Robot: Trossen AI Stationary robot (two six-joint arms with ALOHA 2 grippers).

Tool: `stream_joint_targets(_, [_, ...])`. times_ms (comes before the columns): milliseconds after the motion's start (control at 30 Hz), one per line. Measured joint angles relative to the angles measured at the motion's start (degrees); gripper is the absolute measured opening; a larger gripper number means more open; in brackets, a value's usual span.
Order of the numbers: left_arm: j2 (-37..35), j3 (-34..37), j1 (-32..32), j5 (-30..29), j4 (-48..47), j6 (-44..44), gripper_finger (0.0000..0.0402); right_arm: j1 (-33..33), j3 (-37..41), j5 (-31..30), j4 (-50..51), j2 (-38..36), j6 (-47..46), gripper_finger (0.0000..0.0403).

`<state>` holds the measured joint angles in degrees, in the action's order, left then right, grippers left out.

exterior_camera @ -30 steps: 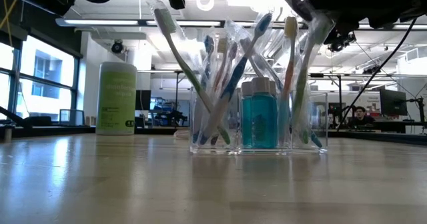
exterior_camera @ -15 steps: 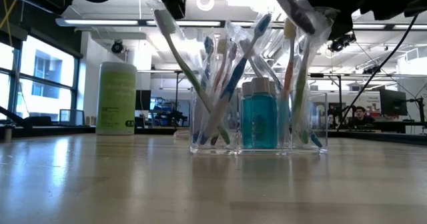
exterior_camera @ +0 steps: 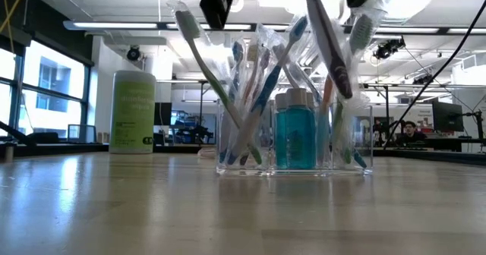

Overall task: Pick & Place toothbrushing station
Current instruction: Put the violet toothbrush into the transparent organizer

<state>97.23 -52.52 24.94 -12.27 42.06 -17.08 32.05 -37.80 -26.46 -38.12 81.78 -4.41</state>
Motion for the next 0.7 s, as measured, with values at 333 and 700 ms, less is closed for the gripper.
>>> stream_joint_targets(333, [0.14,-2.59,1.01,-4.92,-4.79,0.89,0.0003,-0.3,-3.72,2.43,4.04,0.04,-3.16,0.024])
stream_joint_targets(700, [0.33,-2.59,0.99,-8.84,-4.99,2.66,0.0003,-2.7,-5.95,1.17,1.1,7.77,1.67,0.024])
